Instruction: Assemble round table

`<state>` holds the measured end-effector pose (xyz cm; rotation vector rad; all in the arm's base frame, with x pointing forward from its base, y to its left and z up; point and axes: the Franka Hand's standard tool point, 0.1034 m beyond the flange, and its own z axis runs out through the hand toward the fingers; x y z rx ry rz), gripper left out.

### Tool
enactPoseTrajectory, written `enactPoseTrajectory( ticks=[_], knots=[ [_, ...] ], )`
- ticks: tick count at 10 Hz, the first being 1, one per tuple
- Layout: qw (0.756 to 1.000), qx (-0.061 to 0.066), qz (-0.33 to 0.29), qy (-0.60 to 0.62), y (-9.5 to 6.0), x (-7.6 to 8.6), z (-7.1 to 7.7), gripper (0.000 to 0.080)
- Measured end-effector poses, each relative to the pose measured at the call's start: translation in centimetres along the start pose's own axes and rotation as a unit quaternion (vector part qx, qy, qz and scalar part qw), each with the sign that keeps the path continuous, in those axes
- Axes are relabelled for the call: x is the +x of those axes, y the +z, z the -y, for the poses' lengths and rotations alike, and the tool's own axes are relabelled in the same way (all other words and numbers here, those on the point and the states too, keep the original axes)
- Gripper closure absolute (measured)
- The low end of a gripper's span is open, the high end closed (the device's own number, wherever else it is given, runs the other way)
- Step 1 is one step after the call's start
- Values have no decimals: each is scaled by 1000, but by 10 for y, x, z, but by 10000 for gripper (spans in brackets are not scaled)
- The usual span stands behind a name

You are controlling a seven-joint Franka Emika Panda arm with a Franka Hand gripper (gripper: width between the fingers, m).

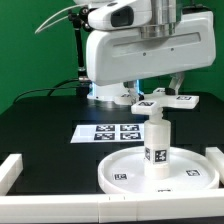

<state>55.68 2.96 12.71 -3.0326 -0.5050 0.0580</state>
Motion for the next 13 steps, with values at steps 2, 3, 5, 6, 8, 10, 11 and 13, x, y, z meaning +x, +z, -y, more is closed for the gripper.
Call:
enactPoseTrajectory(
  ticks=[2, 3, 5, 6, 8, 10, 11, 13],
  knots=[
    [1000, 0, 2, -2, 8, -1, 3, 354],
    [1000, 0, 1, -3, 10, -1, 3, 354],
    [1000, -2, -4, -2, 11, -1, 1, 354],
    [1000, -3, -3, -3, 14, -2, 0, 354],
    [1000, -5, -8, -8, 19, -2, 0, 354],
    [999, -6, -9, -34, 19, -2, -1, 354],
    [999, -6, -9, -48, 19, -3, -2, 354],
    [999, -6, -9, -46, 18, -3, -2, 354]
  ],
)
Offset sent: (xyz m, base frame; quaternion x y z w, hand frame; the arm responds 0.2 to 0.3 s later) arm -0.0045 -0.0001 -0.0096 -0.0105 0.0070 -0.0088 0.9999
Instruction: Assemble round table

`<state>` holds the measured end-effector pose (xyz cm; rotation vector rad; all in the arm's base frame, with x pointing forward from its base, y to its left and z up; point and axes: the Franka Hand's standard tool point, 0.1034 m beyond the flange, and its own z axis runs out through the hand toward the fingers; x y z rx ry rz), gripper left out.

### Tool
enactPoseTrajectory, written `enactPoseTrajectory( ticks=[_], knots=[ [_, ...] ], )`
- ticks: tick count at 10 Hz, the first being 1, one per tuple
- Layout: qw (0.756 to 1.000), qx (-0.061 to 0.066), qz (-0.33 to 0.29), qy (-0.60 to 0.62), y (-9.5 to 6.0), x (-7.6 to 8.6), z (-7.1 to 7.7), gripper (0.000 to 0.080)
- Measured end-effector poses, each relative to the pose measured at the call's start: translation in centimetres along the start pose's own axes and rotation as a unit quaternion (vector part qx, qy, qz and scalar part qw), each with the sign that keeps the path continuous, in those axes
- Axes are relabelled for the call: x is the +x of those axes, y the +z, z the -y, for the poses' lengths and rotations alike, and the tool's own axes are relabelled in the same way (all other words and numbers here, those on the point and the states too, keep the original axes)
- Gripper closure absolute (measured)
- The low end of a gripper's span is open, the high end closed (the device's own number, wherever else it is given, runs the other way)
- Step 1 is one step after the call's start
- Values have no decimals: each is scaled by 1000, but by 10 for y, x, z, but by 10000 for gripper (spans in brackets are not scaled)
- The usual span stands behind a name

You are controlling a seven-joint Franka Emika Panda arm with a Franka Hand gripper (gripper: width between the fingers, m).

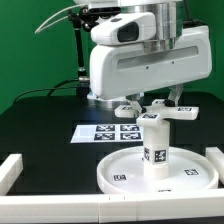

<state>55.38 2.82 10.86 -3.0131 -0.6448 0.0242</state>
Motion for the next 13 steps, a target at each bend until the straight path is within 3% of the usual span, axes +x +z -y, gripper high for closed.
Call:
enactPoseTrajectory(
  ticks=[13],
  knots=[
    [999, -4, -9, 33, 0, 0, 2, 354]
  ],
)
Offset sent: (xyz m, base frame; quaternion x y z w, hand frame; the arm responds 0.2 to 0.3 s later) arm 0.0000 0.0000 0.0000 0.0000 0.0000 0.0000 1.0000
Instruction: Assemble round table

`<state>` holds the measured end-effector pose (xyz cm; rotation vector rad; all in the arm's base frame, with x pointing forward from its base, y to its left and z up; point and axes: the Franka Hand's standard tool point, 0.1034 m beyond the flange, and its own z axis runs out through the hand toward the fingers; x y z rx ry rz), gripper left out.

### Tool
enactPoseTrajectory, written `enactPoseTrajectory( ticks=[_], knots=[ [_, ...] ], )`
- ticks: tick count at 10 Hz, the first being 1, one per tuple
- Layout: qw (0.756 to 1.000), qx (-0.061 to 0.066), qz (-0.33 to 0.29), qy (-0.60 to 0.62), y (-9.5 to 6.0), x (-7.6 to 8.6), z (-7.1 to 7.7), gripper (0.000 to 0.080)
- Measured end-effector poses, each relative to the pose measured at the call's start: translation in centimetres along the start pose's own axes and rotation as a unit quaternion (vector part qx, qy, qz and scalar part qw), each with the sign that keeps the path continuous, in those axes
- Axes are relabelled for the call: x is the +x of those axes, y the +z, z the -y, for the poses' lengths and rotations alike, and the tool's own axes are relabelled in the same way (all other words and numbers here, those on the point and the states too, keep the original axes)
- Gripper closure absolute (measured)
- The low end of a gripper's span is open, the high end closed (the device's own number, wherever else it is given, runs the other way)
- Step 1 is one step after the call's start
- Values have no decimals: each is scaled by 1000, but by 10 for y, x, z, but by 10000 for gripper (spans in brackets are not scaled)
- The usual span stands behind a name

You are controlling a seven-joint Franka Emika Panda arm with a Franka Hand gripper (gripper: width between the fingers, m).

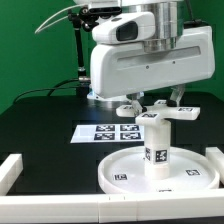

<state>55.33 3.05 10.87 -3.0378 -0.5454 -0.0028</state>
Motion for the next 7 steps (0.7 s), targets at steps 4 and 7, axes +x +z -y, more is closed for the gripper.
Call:
enactPoseTrajectory(
  ticks=[4, 7],
  knots=[
    [984, 6, -1, 179, 0, 0, 1, 354],
    [945, 18, -3, 327, 1, 1, 0, 354]
  ],
)
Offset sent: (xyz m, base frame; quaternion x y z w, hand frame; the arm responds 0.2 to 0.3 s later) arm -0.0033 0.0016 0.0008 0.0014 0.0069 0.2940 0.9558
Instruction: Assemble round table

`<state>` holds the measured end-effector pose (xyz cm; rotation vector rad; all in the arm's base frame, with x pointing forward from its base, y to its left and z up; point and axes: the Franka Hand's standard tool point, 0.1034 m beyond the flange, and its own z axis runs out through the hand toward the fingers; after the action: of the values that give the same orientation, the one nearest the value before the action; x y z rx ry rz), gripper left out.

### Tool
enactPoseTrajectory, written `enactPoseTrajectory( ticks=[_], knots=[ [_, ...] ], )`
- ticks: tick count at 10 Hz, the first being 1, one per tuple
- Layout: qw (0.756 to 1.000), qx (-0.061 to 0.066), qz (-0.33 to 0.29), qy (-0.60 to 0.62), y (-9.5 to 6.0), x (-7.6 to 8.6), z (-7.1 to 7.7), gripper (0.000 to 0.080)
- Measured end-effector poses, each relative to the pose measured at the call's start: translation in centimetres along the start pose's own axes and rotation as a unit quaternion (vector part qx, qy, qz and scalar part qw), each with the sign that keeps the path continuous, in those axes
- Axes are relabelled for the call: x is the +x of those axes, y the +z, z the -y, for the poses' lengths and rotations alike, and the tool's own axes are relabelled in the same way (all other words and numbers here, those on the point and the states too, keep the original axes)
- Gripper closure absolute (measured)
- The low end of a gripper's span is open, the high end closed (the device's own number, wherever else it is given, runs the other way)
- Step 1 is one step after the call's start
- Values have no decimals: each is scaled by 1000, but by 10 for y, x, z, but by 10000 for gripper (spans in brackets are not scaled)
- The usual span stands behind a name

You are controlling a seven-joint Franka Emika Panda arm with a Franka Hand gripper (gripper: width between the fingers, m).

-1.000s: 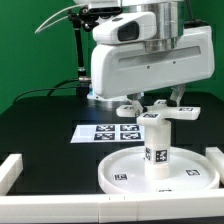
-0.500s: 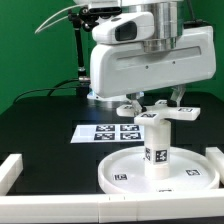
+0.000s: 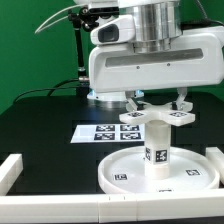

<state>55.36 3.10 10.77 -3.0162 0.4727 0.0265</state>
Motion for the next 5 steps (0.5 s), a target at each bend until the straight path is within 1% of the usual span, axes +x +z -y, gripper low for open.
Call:
enactPoseTrajectory(
  ticks=[1, 3, 4, 5],
  knots=[
    [998, 7, 0, 68, 0, 0, 0, 354],
    [989, 10, -5, 150, 1, 0, 0, 354],
    [976, 16, -2, 215, 1, 0, -1, 354],
    [964, 17, -1, 265, 0, 0, 0, 354]
  ],
)
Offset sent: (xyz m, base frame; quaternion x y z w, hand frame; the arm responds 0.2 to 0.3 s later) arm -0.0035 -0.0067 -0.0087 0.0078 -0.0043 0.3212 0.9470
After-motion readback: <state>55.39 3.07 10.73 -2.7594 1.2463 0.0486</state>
